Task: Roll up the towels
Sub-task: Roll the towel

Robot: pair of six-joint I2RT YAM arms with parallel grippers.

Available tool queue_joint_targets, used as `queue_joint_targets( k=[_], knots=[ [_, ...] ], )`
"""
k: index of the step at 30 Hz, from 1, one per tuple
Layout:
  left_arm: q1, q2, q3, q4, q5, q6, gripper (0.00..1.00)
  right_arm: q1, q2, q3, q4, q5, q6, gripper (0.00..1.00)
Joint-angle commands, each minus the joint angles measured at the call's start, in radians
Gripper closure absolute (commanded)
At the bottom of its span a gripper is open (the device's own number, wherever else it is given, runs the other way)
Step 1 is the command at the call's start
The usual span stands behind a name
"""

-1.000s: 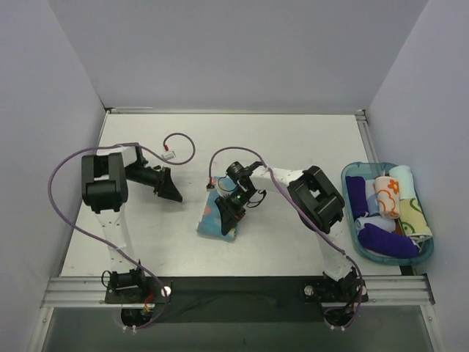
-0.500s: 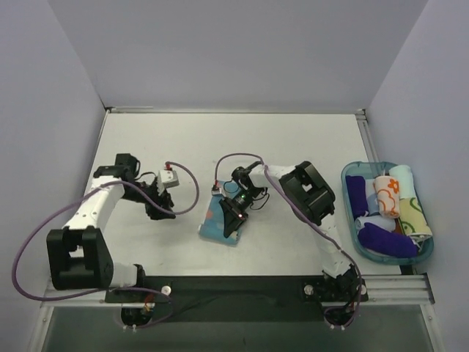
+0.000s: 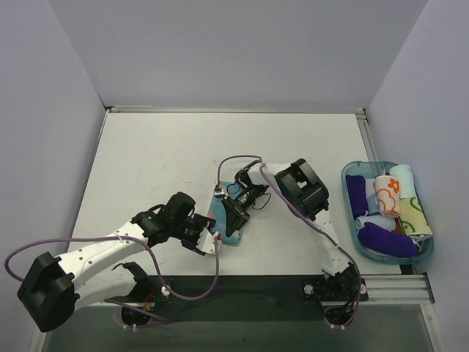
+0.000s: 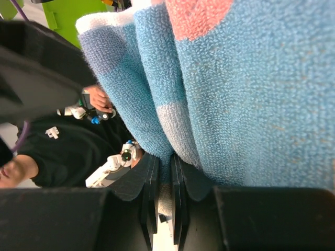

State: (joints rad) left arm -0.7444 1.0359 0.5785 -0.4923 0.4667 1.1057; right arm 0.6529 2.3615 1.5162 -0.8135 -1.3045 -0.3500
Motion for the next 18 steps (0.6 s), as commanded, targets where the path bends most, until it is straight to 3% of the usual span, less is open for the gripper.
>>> queue_joint_targets(
  k=[1, 7, 10, 14, 17, 18],
  knots=[
    [-0.075, 0.044, -0.014, 0.244, -0.097, -0.021, 0.35, -0.012, 0.038, 0.015, -0.047, 0.099, -0.066, 1.00],
    [-0.119, 0.170, -0.026, 0.340, -0.112, -0.015, 0.36, -0.022, 0.062, 0.052, -0.084, 0.083, -0.076, 1.00],
    [-0.131, 0.239, -0.023, 0.339, -0.126, -0.020, 0.42, -0.029, 0.068, 0.070, -0.099, 0.083, -0.080, 1.00],
    [-0.128, 0.309, 0.038, 0.207, -0.102, -0.076, 0.71, -0.038, 0.058, 0.085, -0.104, 0.103, -0.066, 0.99],
    [-0.119, 0.338, 0.081, 0.083, -0.031, -0.127, 0.80, -0.050, 0.028, 0.104, -0.099, 0.148, -0.040, 0.91],
    [-0.118, 0.354, 0.087, 0.033, -0.016, -0.150, 0.84, -0.058, 0.016, 0.111, -0.101, 0.162, -0.026, 0.83]
  ],
)
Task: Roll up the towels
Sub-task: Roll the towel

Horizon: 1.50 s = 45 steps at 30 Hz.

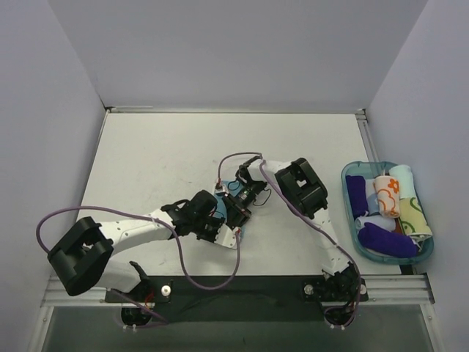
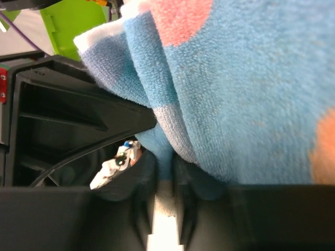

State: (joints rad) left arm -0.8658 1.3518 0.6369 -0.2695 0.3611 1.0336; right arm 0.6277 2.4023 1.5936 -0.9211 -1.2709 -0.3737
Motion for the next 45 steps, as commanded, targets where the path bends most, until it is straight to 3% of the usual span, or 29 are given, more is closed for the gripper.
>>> queue_joint_targets(
  k=[1, 3, 6, 11, 18, 23, 33, 37, 41, 45],
  knots=[
    [0.007, 0.049, 0.049, -0.221, 0.131, -0.082, 0.85, -0.040, -0.052, 0.049, 0.008, 0.161, 0.008, 0.77],
    [0.017, 0.088, 0.075, -0.311, 0.173, -0.087, 0.88, -0.066, -0.084, 0.066, 0.010, 0.197, 0.025, 0.62],
    [0.051, 0.156, 0.139, -0.416, 0.246, -0.104, 0.89, -0.101, -0.161, 0.098, 0.016, 0.261, 0.053, 0.48],
    [0.172, 0.294, 0.298, -0.594, 0.409, -0.116, 0.90, -0.201, -0.317, 0.100, 0.047, 0.347, 0.078, 0.46],
    [0.323, 0.622, 0.553, -0.819, 0.551, -0.089, 0.89, -0.258, -0.618, -0.145, 0.148, 0.465, 0.046, 0.50],
    [0.392, 0.791, 0.702, -0.927, 0.566, -0.082, 0.89, -0.249, -0.862, -0.357, 0.218, 0.516, 0.038, 0.55],
    [0.421, 0.978, 0.871, -0.967, 0.512, -0.155, 0.87, 0.076, -1.094, -0.532, 0.346, 0.863, 0.030, 0.55],
    [0.426, 1.003, 0.894, -0.976, 0.504, -0.162, 0.86, 0.226, -1.048, -0.521, 0.390, 0.999, -0.030, 0.51],
    [0.432, 1.034, 0.923, -1.002, 0.506, -0.161, 0.83, 0.372, -0.950, -0.503, 0.497, 1.142, -0.096, 0.41],
    [0.435, 1.046, 0.937, -1.019, 0.507, -0.153, 0.83, 0.458, -0.809, -0.469, 0.608, 1.232, -0.142, 0.40]
  ],
)
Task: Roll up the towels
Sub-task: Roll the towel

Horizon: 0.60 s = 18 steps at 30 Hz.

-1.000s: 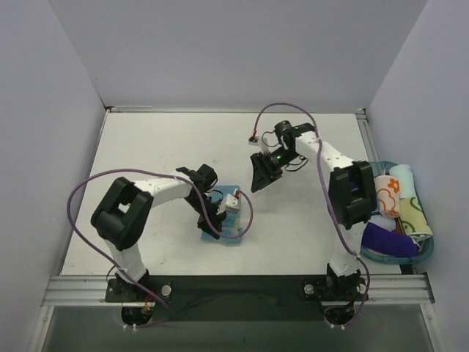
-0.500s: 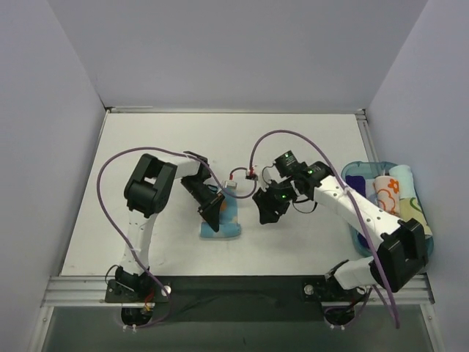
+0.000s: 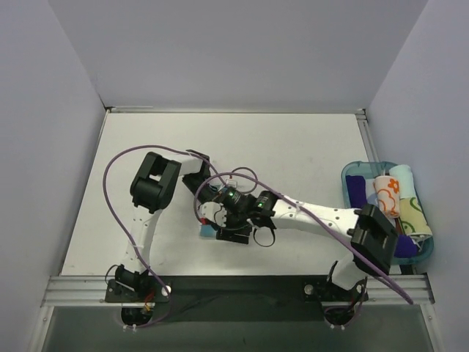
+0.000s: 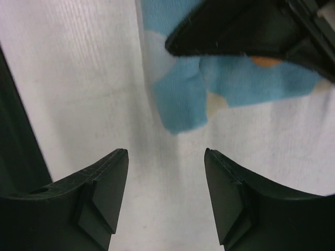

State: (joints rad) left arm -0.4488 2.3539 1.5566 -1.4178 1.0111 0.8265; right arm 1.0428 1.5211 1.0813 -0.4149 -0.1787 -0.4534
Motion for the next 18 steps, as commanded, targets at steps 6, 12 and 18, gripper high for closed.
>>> queue_joint_targets(
  k=[6, 12, 18],
  knots=[
    [0.018, 0.061, 0.031, 0.119, -0.143, 0.051, 0.83, 0.092, 0.201, 0.045, 0.214, 0.160, -0.106, 0.42],
    [0.039, 0.054, 0.026, 0.120, -0.123, 0.049, 0.81, 0.065, 0.258, -0.001, 0.211, 0.035, -0.105, 0.82],
    [0.148, -0.073, -0.087, 0.249, -0.036, -0.040, 0.62, -0.070, 0.321, 0.064, 0.050, -0.267, -0.047, 1.00]
  ],
)
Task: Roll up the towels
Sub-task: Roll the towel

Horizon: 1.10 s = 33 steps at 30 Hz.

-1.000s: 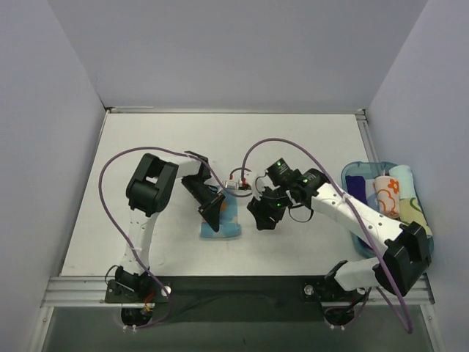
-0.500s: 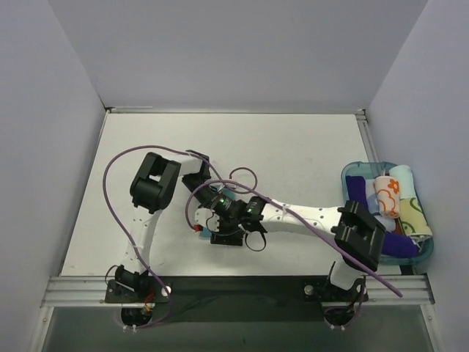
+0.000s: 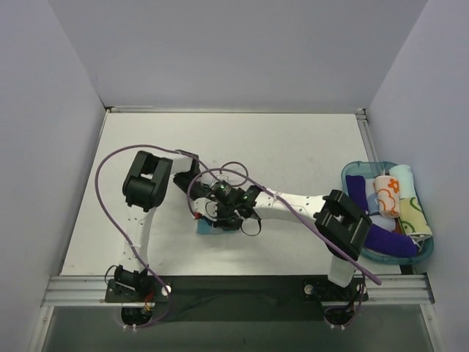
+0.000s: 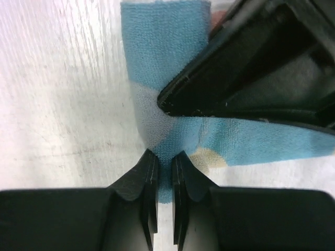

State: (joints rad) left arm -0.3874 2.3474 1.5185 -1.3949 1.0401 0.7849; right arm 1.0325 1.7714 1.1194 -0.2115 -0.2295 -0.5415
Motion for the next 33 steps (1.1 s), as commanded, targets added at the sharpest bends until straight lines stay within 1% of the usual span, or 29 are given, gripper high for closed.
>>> queue_joint_targets(
  k=[1, 2, 3, 5, 8, 10, 11, 13, 14, 15, 16, 17, 21, 22, 24, 25, 27, 28, 30, 31, 33],
  knots=[
    [0.105, -0.088, -0.060, 0.237, -0.048, -0.001, 0.58, -0.080, 0.080, 0.036, -0.204, -0.252, 0.046, 1.00],
    [0.123, -0.129, -0.069, 0.240, -0.032, -0.006, 0.50, -0.103, 0.089, 0.048, -0.225, -0.281, 0.049, 1.00],
    [0.146, -0.149, -0.086, 0.240, -0.006, -0.004, 0.47, -0.115, 0.103, 0.060, -0.258, -0.333, 0.051, 1.00],
    [0.203, -0.216, -0.104, 0.254, -0.005, -0.003, 0.43, -0.143, 0.120, 0.075, -0.281, -0.382, 0.061, 1.00],
    [0.284, -0.331, -0.188, 0.345, -0.003, -0.039, 0.41, -0.167, 0.166, 0.121, -0.339, -0.467, 0.080, 1.00],
    [0.320, -0.387, -0.243, 0.381, -0.011, -0.041, 0.41, -0.187, 0.209, 0.149, -0.380, -0.505, 0.093, 1.00],
    [0.346, -0.443, -0.259, 0.390, -0.023, -0.035, 0.41, -0.195, 0.226, 0.186, -0.402, -0.536, 0.095, 1.00],
    [0.366, -0.512, -0.332, 0.433, -0.067, -0.023, 0.41, -0.213, 0.287, 0.229, -0.475, -0.571, 0.101, 1.00],
    [0.383, -0.593, -0.371, 0.456, -0.112, -0.012, 0.41, -0.216, 0.310, 0.285, -0.503, -0.600, 0.106, 1.00],
    [0.410, -0.638, -0.406, 0.485, -0.132, -0.009, 0.41, -0.230, 0.359, 0.308, -0.559, -0.616, 0.107, 1.00],
    [0.421, -0.721, -0.438, 0.523, -0.147, 0.002, 0.41, -0.236, 0.379, 0.333, -0.578, -0.634, 0.116, 1.00],
    [0.441, -0.759, -0.505, 0.543, -0.175, 0.023, 0.41, -0.244, 0.396, 0.362, -0.589, -0.666, 0.130, 1.00],
    [0.443, -0.945, -0.630, 0.586, -0.175, 0.097, 0.40, -0.272, 0.468, 0.405, -0.626, -0.728, 0.152, 1.00],
    [0.432, -1.018, -0.652, 0.600, -0.172, 0.112, 0.38, -0.278, 0.482, 0.414, -0.638, -0.735, 0.150, 1.00],
    [0.397, -1.091, -0.717, 0.625, -0.204, 0.149, 0.35, -0.281, 0.540, 0.465, -0.693, -0.754, 0.138, 1.00],
    [0.313, -1.152, -0.736, 0.660, -0.222, 0.154, 0.35, -0.284, 0.566, 0.494, -0.718, -0.755, 0.135, 1.00],
    [0.230, -1.204, -0.794, 0.691, -0.264, 0.175, 0.33, -0.293, 0.646, 0.545, -0.793, -0.761, 0.127, 1.00],
    [0.146, -1.247, -0.816, 0.738, -0.314, 0.174, 0.32, -0.296, 0.664, 0.583, -0.810, -0.777, 0.124, 1.00],
    [0.072, -1.283, -0.872, 0.824, -0.359, 0.171, 0.29, -0.305, 0.692, 0.594, -0.818, -0.780, 0.132, 1.00],
    [-0.017, -1.307, -0.888, 0.853, -0.417, 0.171, 0.29, -0.310, 0.700, 0.599, -0.819, -0.777, 0.130, 1.00],
    [-0.103, -1.320, -0.914, 0.899, -0.462, 0.178, 0.27, -0.319, 0.715, 0.603, -0.821, -0.769, 0.132, 1.00]
  ],
)
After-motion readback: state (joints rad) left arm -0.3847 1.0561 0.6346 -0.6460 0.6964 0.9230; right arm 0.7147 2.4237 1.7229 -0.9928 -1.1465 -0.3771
